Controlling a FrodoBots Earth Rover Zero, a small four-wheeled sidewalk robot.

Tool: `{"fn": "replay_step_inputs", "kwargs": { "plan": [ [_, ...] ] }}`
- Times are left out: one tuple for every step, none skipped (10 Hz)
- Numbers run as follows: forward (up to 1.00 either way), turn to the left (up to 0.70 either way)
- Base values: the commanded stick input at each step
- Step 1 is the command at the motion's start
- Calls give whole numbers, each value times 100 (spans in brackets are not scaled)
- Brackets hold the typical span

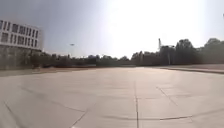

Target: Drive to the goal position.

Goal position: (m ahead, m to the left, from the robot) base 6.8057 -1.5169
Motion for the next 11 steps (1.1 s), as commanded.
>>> {"fn": "replay_step_inputs", "kwargs": {
  "plan": [
    [70, -27],
    [70, -35],
    [70, -34],
    [70, -29],
    [70, 0],
    [70, 0],
    [70, 0],
    [70, 0],
    [70, 0],
    [70, 0],
    [70, 0]
  ]
}}
